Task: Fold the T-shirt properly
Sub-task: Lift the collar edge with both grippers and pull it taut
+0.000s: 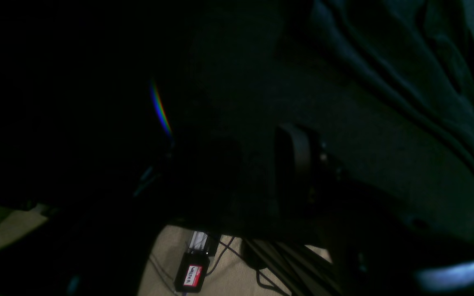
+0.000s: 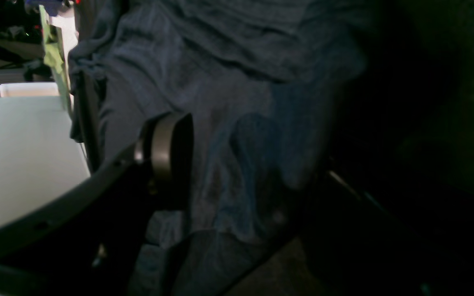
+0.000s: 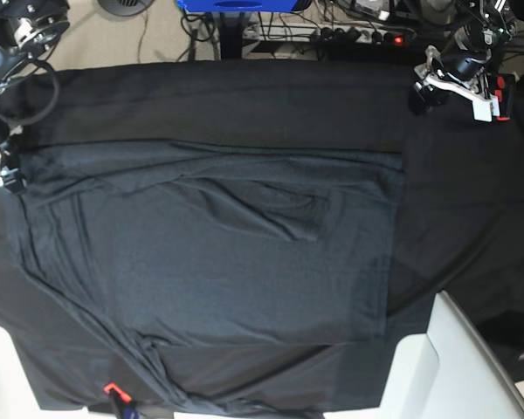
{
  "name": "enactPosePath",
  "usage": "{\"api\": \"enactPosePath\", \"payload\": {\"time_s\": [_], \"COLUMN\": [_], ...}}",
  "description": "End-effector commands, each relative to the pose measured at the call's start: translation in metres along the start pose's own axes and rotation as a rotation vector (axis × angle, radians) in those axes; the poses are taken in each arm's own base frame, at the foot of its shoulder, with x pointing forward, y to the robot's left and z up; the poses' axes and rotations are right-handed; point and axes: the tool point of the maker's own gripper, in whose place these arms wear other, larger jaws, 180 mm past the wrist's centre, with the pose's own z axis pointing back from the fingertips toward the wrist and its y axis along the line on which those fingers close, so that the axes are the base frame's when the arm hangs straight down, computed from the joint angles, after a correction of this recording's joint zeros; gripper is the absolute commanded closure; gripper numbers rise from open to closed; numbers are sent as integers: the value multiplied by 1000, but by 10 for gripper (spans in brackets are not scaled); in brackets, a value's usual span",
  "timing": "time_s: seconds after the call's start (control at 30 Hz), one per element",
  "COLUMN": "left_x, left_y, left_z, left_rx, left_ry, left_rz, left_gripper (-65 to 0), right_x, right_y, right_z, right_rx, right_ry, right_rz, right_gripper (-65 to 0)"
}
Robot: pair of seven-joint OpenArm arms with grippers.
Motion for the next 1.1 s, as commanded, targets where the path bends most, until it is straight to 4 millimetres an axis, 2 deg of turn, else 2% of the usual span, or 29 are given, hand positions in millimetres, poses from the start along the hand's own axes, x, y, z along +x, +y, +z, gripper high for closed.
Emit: {"api": "enactPosePath", "payload": {"time_s": [0.0,0.07,0.13,0.17,0.23,0.33,0.5,0.67,0.83,0.97,1.07], "left_x": [13,14,20,22,25,36,46,37,21,21,26], "left_y": [-2,-3,-8,-9,-12,-22,-32,-33,-29,-30,-38], "left_z": [3,2,-2,-4,-7,-16,-31,-51,-61,-62,-68], "left_rx": [-16,-18,-28,-32,-40,-65,-92,-107,-105,-106,-124], "left_ry": [-40,-42,-57,-62,-69,-85,-95,-66,-28,-29,-40], "left_rz": [-16,-15,-13,-10,-6,-2,23,93,145,149,158], "left_gripper": [-299,-306,-308,-309,-309,-309,-309,-298,-298,-298,-298], "right_x": [-13,-13,-13,-13,-13,-14,-15,-16,-15,-16,-16], "right_y": [-13,-13,-13,-13,-13,-15,-15,-16,-16,-16,-16], "right_z": [2,2,2,2,2,2,3,3,3,3,3], "right_rx": [-61,-60,-60,-60,-60,-63,-64,-66,-66,-66,-66], "right_ry": [69,69,69,69,70,74,79,80,80,83,84], "right_rz": [12,11,11,11,11,10,10,10,11,13,14], "right_gripper": [-312,-197,-48,0,-26,-2,-3,-3,-3,-3,-3]}}
